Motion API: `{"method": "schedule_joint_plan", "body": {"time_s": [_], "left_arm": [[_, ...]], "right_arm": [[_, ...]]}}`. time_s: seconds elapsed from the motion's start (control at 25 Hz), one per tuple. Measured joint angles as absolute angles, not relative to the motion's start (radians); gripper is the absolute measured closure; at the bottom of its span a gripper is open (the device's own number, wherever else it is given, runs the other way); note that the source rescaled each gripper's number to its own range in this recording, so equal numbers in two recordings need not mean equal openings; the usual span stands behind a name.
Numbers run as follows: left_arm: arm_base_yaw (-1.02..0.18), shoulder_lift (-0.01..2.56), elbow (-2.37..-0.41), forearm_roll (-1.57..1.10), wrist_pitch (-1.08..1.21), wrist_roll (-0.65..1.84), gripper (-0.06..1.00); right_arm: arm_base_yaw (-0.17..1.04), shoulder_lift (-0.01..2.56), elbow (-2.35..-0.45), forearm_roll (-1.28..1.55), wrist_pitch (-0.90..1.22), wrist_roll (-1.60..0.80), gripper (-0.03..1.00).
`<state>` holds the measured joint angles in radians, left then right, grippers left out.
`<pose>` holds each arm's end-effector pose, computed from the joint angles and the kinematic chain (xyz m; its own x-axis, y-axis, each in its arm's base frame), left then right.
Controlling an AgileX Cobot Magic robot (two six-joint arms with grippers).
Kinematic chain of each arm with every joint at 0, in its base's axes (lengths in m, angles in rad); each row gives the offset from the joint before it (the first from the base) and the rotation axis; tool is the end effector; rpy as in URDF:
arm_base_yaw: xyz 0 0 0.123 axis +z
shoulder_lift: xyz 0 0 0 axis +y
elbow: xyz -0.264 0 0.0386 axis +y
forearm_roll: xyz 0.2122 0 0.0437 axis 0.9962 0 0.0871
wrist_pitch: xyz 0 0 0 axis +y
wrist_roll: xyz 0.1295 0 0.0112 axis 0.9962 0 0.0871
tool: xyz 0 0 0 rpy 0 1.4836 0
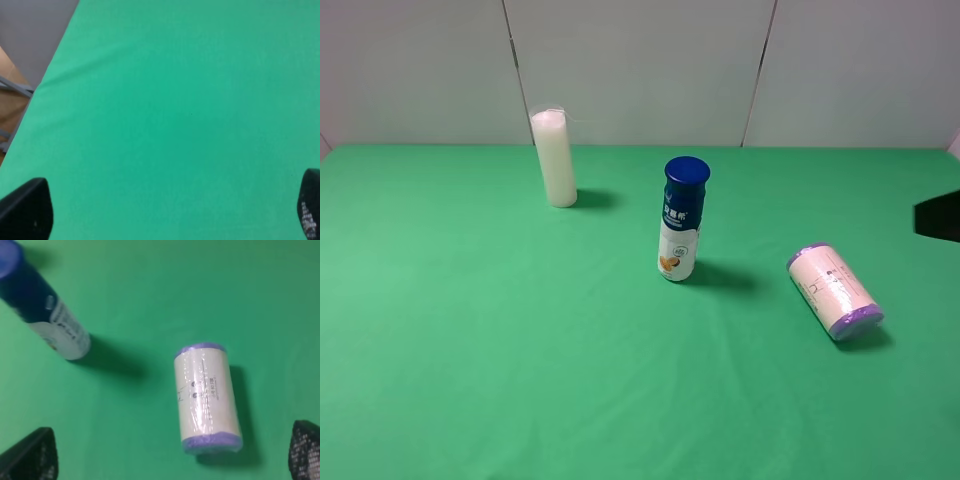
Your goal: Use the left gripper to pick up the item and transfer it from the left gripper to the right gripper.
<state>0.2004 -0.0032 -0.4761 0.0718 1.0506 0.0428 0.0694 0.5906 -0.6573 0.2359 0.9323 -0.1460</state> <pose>0.0169 0.0117 0.2370 -0.4736 -0.0163 -0.8806 -0.2162 0.9714 0.0983 0.1011 0.0315 0.2713 -0.6900 -0.0516 -0.7219 -0.2057 0.9703 0.1273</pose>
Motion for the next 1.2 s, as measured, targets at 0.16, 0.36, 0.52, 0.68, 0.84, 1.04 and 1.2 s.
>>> {"method": "schedule_joint_plan", "body": {"time_s": [0.16,0.36,0.52,0.68,0.84,1.04,1.2], "left_arm": [[0.200,-0.003,-0.476,0.072,1.051,0.043,0.00],[0.200,-0.003,-0.476,0.072,1.051,0.043,0.00],[0.200,-0.003,-0.476,0.072,1.051,0.043,0.00],[0.200,-0.003,-0.476,0.072,1.051,0.043,0.00],[0.200,-0.003,-0.476,0.072,1.051,0.043,0.00],[0.200,-0.003,-0.476,0.072,1.051,0.043,0.00],[0.200,-0.003,-0.476,0.072,1.051,0.043,0.00]], "right_arm": [[0.069,0.446,-0.652,0.216,1.012,-0.143,-0.03],[0.069,0.296,-0.612,0.208,1.080,-0.097,-0.03],[0.069,0.190,-0.607,0.174,1.092,-0.090,-0.03],[0.069,0.100,-0.607,0.088,1.092,-0.081,-0.03],[0.069,0.028,-0.606,0.015,1.093,-0.055,-0.03],[0.069,-0.006,-0.538,0.010,1.086,-0.049,-0.03],[0.069,-0.006,-0.506,0.016,1.029,-0.049,-0.03]]}}
